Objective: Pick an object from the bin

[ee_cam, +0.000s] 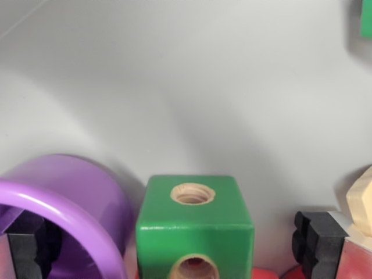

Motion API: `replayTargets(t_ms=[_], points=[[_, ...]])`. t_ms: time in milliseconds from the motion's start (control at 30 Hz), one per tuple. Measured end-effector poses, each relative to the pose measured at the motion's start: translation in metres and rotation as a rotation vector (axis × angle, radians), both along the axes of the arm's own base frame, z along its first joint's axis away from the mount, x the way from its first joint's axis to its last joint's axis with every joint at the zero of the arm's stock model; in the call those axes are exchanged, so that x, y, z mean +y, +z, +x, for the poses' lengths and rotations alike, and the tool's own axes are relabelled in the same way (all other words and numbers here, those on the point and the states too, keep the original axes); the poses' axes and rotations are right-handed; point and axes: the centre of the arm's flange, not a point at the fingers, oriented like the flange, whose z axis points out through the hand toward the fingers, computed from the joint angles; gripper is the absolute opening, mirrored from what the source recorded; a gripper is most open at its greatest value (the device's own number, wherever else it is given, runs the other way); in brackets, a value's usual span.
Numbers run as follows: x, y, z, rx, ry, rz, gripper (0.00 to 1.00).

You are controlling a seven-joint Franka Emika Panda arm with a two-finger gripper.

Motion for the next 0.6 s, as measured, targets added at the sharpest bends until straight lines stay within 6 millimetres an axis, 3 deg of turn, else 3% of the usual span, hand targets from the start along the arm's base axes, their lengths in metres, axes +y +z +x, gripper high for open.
replayTargets(t_ms=[67, 100, 600], points=[[0.0001, -0.0002, 0.0004, -0.002, 0.0, 0.0, 1.0], [0.0001, -0.0002, 0.0004, -0.003, 0.0, 0.0, 0.0], [0.0001, -0.0003, 0.0008, -0.003, 0.0, 0.0, 0.0]])
